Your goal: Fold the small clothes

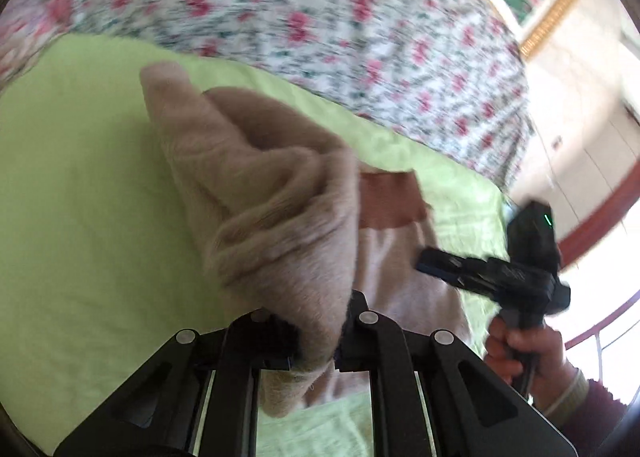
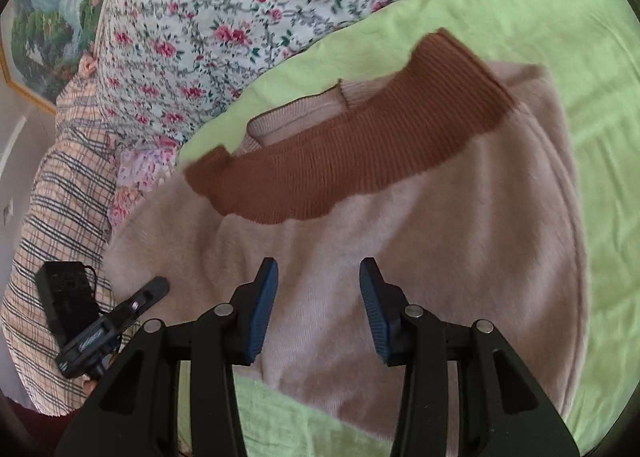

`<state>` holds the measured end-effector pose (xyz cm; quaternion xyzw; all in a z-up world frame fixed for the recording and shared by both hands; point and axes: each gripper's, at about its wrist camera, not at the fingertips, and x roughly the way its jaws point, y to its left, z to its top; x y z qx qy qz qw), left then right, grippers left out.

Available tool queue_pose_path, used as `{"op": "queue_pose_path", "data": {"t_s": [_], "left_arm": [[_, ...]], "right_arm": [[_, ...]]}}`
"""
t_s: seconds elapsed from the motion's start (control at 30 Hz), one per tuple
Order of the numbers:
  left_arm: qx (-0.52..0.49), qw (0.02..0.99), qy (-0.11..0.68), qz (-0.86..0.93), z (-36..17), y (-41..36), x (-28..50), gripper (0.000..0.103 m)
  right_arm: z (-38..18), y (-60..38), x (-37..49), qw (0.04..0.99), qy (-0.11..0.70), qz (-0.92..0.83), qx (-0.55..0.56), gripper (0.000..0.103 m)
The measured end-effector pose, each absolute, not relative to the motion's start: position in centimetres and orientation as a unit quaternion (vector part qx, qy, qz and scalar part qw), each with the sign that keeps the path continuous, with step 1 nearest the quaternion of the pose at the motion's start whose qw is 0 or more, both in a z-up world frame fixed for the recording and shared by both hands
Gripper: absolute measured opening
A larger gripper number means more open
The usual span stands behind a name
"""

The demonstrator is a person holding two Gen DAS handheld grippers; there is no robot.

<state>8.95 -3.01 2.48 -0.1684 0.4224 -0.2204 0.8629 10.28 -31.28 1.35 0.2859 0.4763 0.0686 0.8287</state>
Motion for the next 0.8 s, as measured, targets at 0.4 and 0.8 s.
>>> {"op": "queue_pose_path", "data": {"t_s": [0.4,0.8], "left_arm": [[-0.090,0.845,0.459,-0.259,-0.7,-8.5,10.4,0.010],[-0.052,0.834,0.448,-0.319,1.3,-13.3,10.0,0.010]], "right_arm": [[-0.9,-26.6,22.4,0.759,0.499,0.196,0.368,0.080],[4.8,-30.5,19.8,0.826,0.469,0.175,0.261,0.017]]}}
